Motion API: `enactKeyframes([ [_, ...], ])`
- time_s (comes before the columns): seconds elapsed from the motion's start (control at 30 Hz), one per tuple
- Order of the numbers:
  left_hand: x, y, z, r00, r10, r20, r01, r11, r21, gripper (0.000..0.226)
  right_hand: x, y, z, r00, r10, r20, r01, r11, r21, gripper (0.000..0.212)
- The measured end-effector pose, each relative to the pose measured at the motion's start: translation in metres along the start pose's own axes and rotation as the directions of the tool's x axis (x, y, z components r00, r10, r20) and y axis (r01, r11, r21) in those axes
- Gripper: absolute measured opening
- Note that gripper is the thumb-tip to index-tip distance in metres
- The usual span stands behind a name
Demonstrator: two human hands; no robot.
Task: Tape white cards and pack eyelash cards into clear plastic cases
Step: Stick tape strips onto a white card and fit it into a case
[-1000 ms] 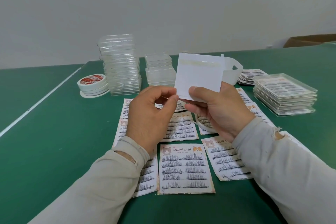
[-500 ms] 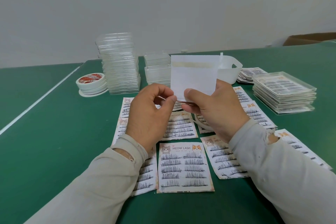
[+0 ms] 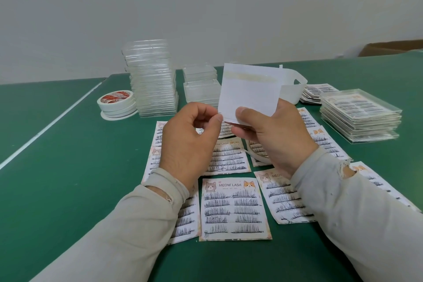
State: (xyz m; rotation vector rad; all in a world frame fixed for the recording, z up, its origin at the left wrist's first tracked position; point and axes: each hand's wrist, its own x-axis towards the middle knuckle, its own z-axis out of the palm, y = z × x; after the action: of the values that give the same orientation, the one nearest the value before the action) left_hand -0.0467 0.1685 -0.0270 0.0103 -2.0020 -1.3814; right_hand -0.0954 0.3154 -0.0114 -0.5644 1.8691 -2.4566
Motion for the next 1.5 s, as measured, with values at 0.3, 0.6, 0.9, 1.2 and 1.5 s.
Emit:
enactKeyframes([
  [0.3, 0.003, 0.0, 0.0, 0.997, -0.067, 0.033, 0.066, 0.997, 0.04, 0.013, -0.003, 0.002, 0.004, 0.992, -0.094, 0.08, 0.106, 0.98, -0.167, 0.019],
  [0.6, 0.0, 0.003, 0.002, 0.995, -0.022, 0.096, 0.016, 0.998, 0.058, 0.015, -0.004, 0.006, 0.003, 0.971, -0.208, 0.113, 0.237, 0.881, -0.409, 0.014],
  [0.9, 0.003, 0.002, 0.0, 0.981, -0.041, 0.189, 0.059, 0.994, -0.092, 0.017, -0.002, -0.005, 0.0, 0.997, -0.028, 0.075, 0.047, 0.964, -0.263, 0.022],
  [1.2, 0.004, 0.006, -0.004, 0.988, -0.063, 0.142, 0.064, 0.998, -0.004, 0.017, 0.0, -0.003, -0.005, 0.993, -0.033, -0.111, -0.023, 0.879, -0.476, 0.025],
  [1.5, 0.001, 0.006, -0.002, 0.998, 0.009, 0.062, -0.015, 0.996, 0.088, 0.014, -0.008, -0.007, 0.002, 0.906, -0.36, 0.221, 0.366, 0.408, -0.837, 0.022],
])
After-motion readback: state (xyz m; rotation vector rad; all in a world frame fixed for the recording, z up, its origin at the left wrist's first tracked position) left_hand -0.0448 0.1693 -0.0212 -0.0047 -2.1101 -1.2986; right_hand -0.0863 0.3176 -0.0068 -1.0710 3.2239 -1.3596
